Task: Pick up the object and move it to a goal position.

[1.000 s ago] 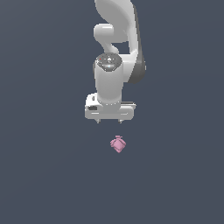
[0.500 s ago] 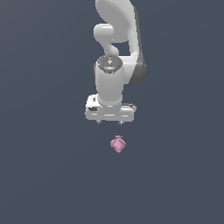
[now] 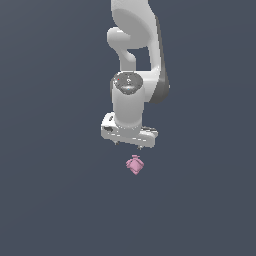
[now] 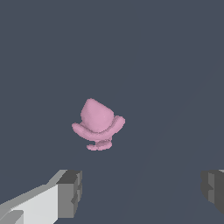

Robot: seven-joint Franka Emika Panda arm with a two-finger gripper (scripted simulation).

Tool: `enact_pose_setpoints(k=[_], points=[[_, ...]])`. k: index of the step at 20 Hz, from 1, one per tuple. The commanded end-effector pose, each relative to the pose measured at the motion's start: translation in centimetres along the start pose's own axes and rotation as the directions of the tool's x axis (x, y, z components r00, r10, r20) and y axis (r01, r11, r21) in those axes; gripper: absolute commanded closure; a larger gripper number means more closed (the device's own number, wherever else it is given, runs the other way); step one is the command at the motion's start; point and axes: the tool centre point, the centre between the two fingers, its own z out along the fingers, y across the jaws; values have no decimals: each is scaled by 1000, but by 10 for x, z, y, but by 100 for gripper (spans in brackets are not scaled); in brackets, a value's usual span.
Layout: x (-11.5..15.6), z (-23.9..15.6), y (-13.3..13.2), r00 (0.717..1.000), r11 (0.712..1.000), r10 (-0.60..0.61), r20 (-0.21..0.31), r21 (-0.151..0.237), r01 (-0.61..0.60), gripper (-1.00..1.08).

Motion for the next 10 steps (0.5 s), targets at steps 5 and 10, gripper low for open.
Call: enact_pose_setpoints(k=[5,10], points=[[9,17,-13,986,986,168,6,3,-168,-92],[15,31,-23,955,955,296,9,2,-296,-92]])
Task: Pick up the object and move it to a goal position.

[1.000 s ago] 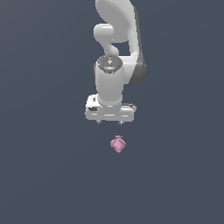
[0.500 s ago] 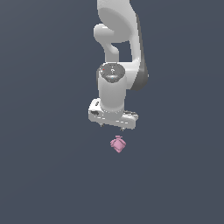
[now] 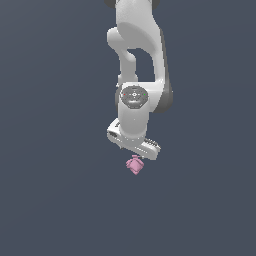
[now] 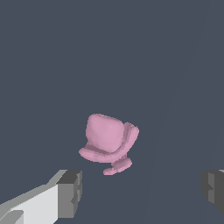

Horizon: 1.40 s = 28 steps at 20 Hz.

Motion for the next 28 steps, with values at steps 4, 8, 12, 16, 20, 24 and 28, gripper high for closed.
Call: enact_pose_setpoints(k=[4,8,12,16,20,24,28], points=[[3,14,-11,991,991,132,1,-1,-132,-92],[5,22,-17,980,980,200,1,-2,-200,-92],[6,27,-22,969,969,246,1,-3,-246,-92],[6,30,-24,962,962,271,1,-3,-271,-92],[6,30,-24,962,962,273,1,-3,-273,-92],[6,36,-24,962,962,273,1,-3,-273,-92],[5,54,-24,961,961,275,1,-3,-275,-92]])
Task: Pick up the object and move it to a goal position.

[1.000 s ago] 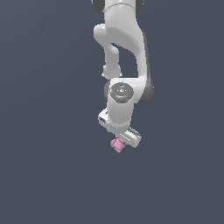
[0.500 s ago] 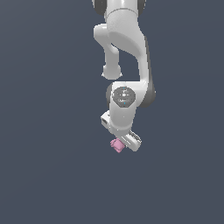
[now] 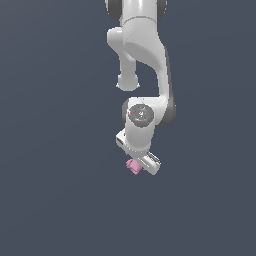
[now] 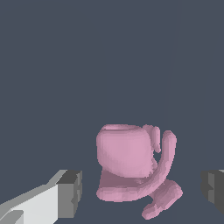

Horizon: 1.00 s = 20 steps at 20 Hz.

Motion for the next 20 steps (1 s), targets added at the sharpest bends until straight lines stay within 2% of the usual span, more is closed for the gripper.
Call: enact_pose_setpoints(k=[1,10,11,20], points=[[-1,14,1,1000,1000,1,1,-1,-1,-92],[0,34,0,1000,1000,3,1,-1,-3,-92],[0,34,0,1000,1000,3,1,-1,-3,108],[0,34,0,1000,1000,3,1,-1,-3,108]])
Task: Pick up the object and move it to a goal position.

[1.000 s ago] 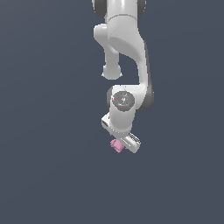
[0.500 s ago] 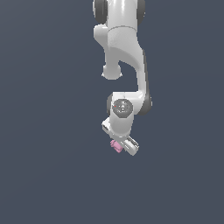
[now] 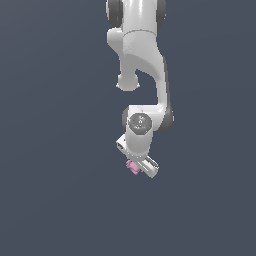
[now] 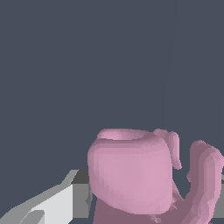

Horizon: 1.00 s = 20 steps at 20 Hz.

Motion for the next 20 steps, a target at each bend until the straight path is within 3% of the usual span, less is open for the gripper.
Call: enact_pose_setpoints(k=[1,10,20], points=[[0,0,0,1000,1000,0,0,0,0,108],[10,-5,-6,1000,1000,0,0,0,0,108],[40,-20,-26,1000,1000,0,0,0,0,108]])
